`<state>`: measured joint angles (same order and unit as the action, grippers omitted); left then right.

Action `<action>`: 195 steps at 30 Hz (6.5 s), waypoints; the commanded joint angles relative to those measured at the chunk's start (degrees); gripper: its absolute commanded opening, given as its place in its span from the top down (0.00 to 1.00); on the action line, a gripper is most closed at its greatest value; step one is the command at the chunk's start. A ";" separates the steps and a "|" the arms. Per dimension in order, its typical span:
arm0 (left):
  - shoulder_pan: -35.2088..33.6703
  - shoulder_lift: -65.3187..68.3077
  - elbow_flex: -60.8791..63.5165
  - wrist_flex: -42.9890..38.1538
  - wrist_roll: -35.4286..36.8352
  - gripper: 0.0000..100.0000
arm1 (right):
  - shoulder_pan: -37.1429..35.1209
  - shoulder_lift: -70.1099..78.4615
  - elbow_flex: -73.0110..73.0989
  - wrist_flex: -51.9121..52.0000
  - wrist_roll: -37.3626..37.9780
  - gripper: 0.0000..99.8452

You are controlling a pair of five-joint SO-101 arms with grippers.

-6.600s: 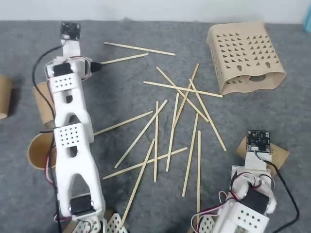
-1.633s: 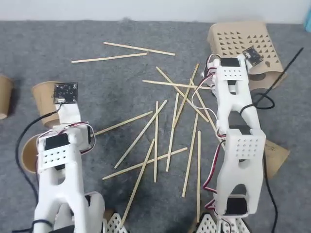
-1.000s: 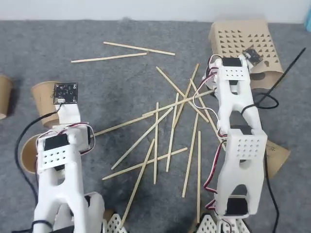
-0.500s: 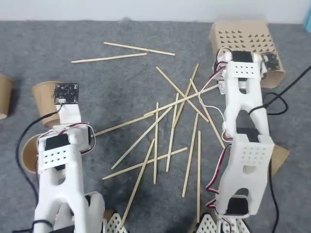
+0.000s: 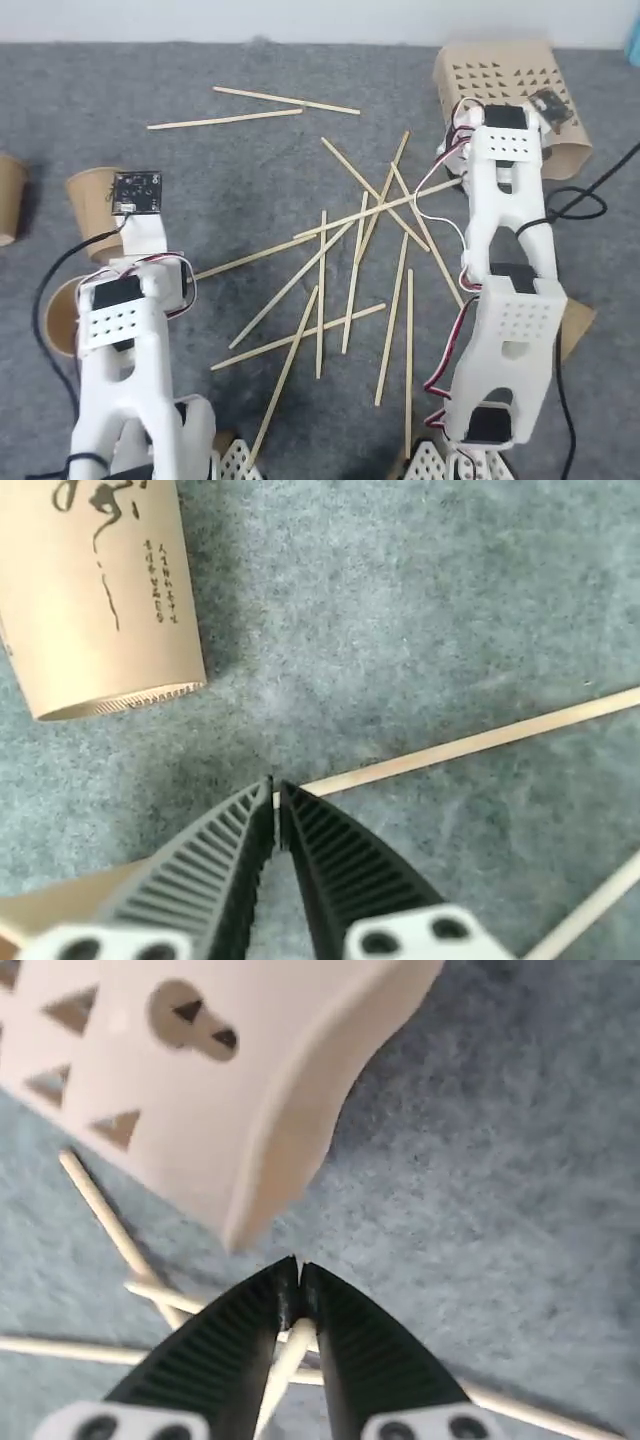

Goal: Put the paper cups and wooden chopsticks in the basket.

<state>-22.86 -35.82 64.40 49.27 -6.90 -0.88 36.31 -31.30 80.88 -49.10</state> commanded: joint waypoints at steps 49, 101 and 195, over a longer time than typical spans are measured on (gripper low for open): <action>0.09 0.00 0.48 -0.53 -0.62 0.99 | -5.14 -39.25 62.51 -0.57 113.67 0.77; 0.00 -0.26 0.66 -0.53 -0.62 0.99 | -1.89 -28.70 61.27 -8.13 117.36 0.96; -0.09 -0.26 0.66 -0.53 -0.62 0.99 | -5.49 38.29 -64.97 -8.31 83.60 0.89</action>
<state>-22.77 -35.82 64.48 49.27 -6.99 -6.33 81.05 -93.01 74.02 50.68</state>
